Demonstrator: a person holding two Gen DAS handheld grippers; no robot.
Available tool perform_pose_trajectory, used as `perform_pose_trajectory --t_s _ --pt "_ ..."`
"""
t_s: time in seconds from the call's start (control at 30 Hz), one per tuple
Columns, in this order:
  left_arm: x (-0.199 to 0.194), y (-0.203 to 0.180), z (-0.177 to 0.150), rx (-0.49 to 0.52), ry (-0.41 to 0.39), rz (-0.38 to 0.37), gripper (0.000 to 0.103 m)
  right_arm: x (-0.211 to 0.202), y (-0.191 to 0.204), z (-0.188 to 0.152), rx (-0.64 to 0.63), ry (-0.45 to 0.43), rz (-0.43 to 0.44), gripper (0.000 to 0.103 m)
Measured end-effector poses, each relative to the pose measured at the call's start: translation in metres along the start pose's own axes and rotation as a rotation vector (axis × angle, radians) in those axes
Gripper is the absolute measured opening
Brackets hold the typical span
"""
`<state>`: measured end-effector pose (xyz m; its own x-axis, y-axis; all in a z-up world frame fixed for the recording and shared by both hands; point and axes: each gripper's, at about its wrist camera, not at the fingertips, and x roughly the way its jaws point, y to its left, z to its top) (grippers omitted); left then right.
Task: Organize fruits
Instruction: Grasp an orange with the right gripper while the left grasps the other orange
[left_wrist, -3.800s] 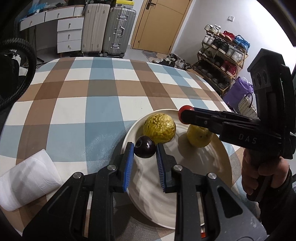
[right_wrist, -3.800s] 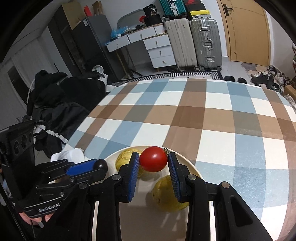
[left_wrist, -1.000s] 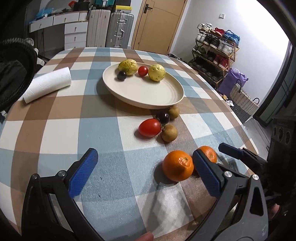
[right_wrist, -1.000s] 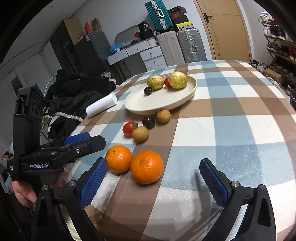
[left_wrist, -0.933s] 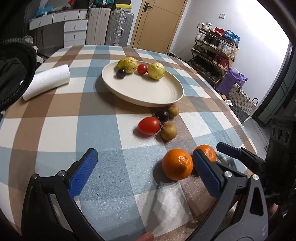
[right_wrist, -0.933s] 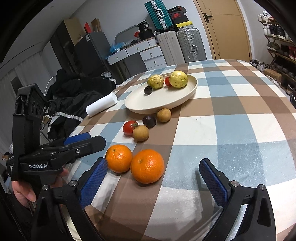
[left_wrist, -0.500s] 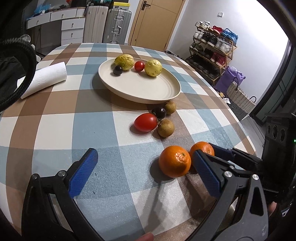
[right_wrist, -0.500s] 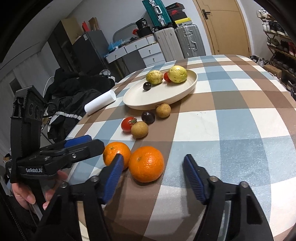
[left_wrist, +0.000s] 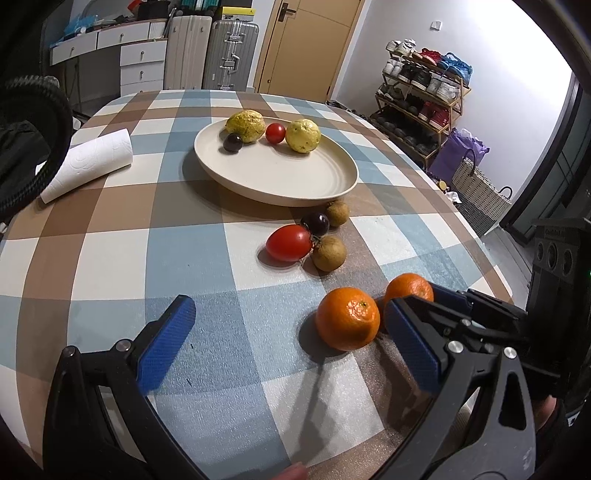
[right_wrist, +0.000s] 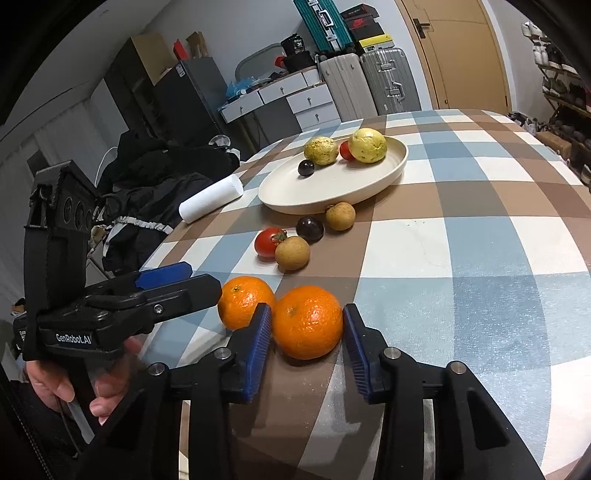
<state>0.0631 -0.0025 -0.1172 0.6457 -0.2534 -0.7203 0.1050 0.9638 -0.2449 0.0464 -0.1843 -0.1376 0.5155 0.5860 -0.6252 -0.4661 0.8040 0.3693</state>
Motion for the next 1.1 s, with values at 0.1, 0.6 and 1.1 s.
perform_pose_trajectory --t_s 0.1,0.6,1.1 --pt "0.001 -0.001 0.0 0.008 0.003 -0.002 0.102 -0.003 -0.004 0.001 0.016 -0.012 -0.006 0.04" --pt "0.016 -0.031 -0.003 0.109 0.064 -0.099 0.092 -0.02 -0.014 0.005 0.022 -0.058 -0.051 0.04" --pt "0.023 -0.033 0.0 0.151 0.096 -0.142 0.039 -0.024 -0.018 0.002 0.021 -0.058 -0.048 0.04"
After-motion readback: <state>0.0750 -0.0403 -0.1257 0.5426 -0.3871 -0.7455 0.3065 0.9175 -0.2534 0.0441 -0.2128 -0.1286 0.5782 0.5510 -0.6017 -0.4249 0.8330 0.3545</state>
